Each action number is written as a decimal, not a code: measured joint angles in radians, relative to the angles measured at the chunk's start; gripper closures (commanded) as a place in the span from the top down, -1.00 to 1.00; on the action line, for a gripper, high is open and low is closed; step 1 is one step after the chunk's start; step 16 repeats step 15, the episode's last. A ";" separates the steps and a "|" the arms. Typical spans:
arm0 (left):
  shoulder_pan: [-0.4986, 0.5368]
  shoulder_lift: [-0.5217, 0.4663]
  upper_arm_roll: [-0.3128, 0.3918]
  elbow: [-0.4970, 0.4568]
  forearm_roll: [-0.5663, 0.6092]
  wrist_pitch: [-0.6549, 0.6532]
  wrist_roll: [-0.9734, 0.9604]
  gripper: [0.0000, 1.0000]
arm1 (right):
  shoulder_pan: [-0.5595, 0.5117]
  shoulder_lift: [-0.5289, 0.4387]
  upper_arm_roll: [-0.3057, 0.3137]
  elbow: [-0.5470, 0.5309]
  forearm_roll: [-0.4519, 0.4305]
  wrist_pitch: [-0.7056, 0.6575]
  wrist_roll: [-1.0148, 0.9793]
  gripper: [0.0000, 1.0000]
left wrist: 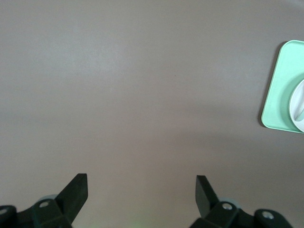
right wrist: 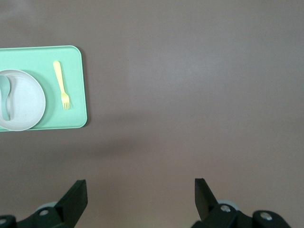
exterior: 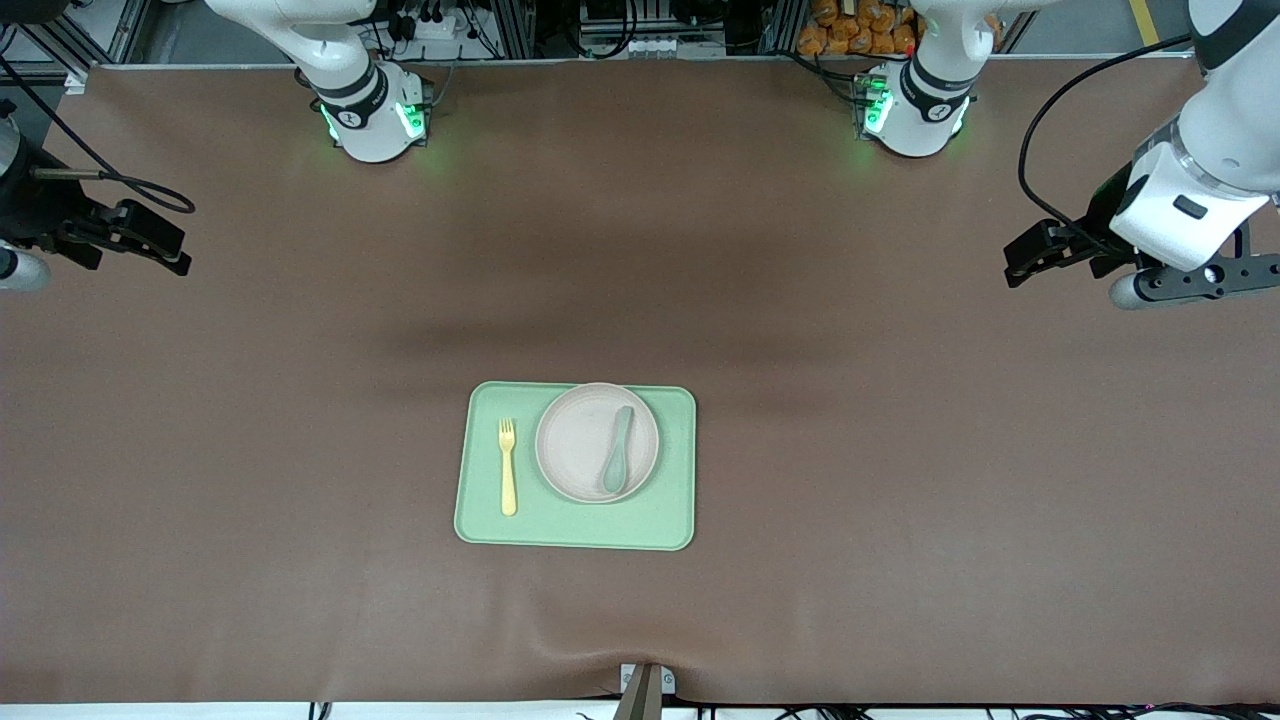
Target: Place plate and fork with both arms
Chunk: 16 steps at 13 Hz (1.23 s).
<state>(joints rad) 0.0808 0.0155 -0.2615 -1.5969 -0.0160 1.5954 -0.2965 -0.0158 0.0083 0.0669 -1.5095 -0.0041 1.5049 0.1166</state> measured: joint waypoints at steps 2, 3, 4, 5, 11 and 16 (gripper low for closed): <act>0.000 0.000 0.000 0.000 0.000 0.000 0.000 1.00 | 0.000 0.000 0.000 0.000 0.000 0.000 -0.008 1.00; 0.000 0.000 0.000 0.000 0.000 -0.001 0.000 1.00 | 0.000 0.000 0.000 0.000 0.000 0.000 -0.008 1.00; 0.000 0.000 0.000 0.000 0.000 -0.003 0.000 1.00 | 0.000 0.000 0.000 0.000 0.000 -0.002 -0.008 1.00; 0.000 0.000 0.000 0.002 0.000 -0.005 0.002 1.00 | 0.000 0.000 0.000 0.000 0.000 -0.002 -0.008 1.00; 0.000 -0.021 -0.001 0.027 0.043 -0.068 0.075 1.00 | 0.000 0.002 -0.002 0.000 0.001 -0.002 -0.008 1.00; 0.000 -0.046 -0.001 0.027 0.053 -0.094 0.096 1.00 | 0.000 0.002 -0.002 0.000 0.001 -0.002 -0.008 1.00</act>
